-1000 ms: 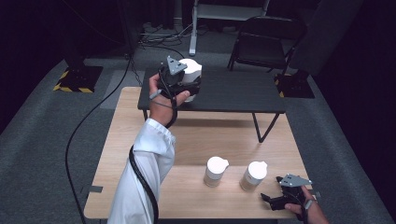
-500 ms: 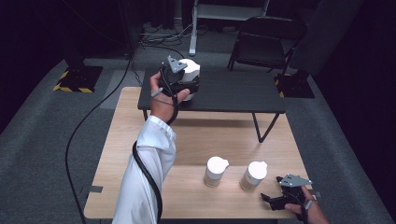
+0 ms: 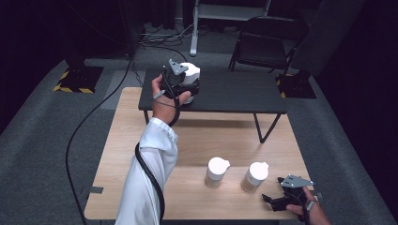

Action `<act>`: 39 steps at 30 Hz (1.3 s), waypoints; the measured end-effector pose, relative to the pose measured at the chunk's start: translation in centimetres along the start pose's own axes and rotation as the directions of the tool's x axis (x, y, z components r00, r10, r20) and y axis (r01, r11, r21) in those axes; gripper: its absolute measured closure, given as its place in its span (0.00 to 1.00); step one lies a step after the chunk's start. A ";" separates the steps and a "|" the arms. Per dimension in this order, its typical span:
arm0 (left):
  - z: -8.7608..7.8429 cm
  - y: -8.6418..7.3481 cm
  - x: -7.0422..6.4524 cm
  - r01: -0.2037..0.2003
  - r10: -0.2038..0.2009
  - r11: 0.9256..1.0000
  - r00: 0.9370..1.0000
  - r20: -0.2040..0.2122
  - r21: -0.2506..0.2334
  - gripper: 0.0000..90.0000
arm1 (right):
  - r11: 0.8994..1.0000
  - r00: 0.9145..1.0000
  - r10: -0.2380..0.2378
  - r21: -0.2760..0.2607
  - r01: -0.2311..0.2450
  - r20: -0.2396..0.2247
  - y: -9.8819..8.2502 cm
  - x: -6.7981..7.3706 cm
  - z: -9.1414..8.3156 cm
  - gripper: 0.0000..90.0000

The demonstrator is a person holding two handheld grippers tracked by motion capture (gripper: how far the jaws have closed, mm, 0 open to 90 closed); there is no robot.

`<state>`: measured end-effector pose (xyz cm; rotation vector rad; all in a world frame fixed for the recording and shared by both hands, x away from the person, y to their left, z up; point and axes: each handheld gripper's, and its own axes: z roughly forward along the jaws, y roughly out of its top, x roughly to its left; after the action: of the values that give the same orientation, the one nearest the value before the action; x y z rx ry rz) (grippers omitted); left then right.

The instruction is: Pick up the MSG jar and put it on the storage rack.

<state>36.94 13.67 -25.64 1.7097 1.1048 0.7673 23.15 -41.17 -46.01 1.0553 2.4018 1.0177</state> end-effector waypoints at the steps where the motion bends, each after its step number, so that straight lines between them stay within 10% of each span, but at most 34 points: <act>1: 0.0 -0.1 0.0 -0.003 0.003 1.000 1.000 0.002 -0.004 0.33 | 1.000 1.000 0.000 0.000 0.000 0.000 0.0 0.0 0.0 0.00; 39: 0.2 -1.7 -1.0 -0.015 0.013 0.999 0.998 -0.058 -0.050 0.01 | 1.000 1.000 -0.001 0.000 0.001 0.000 0.0 0.0 0.0 0.00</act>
<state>36.15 12.96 -27.27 1.6637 1.1045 0.8512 23.14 -41.19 -46.01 1.0534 2.4027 1.0172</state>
